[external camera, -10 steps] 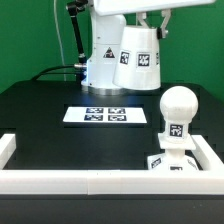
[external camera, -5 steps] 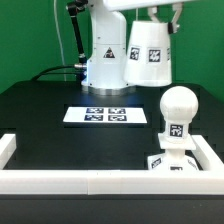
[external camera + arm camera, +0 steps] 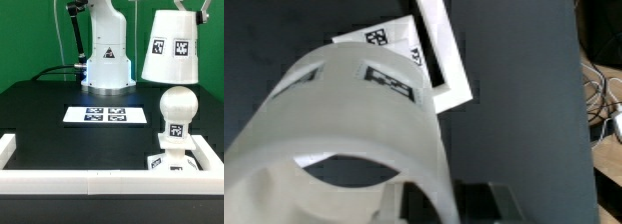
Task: Assemble lamp
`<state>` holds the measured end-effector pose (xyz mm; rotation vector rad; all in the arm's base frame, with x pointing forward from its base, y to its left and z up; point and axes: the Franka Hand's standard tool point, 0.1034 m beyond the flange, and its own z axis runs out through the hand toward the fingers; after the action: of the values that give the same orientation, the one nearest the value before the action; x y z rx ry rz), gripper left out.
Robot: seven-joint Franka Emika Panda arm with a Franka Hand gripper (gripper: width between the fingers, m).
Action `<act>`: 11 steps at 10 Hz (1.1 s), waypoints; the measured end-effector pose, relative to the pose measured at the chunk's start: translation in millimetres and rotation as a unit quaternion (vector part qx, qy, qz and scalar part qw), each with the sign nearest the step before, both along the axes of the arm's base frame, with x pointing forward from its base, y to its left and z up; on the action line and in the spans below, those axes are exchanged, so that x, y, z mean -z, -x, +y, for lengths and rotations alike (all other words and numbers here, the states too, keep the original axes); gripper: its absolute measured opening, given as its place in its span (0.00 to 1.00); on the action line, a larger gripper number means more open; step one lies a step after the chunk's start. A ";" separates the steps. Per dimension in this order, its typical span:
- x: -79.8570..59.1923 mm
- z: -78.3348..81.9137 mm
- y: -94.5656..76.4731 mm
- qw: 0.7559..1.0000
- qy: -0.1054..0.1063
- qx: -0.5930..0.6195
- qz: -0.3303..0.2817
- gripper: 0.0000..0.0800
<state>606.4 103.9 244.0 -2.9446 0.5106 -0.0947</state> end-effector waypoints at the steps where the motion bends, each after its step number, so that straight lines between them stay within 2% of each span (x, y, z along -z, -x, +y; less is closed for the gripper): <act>1: 6.7 5.5 -7.3 1.000 0.003 -0.003 0.001 0.06; 3: 24.8 9.2 -9.8 1.000 0.010 -0.006 0.003 0.06; 5: 45.1 13.9 -2.9 1.000 0.015 -0.011 0.000 0.06; 8: 62.4 15.6 -1.5 1.000 0.020 -0.016 -0.001 0.06; 10: 73.2 11.2 4.8 1.000 0.024 -0.020 -0.004 0.06; 11: 75.9 9.4 7.3 0.999 0.025 -0.020 -0.002 0.17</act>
Offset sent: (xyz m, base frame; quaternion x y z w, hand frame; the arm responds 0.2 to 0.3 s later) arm -0.0066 0.0074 -0.0414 -0.0126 0.0294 -0.0376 0.9988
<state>599.2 113.4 168.2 -3.0011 0.4537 -0.1090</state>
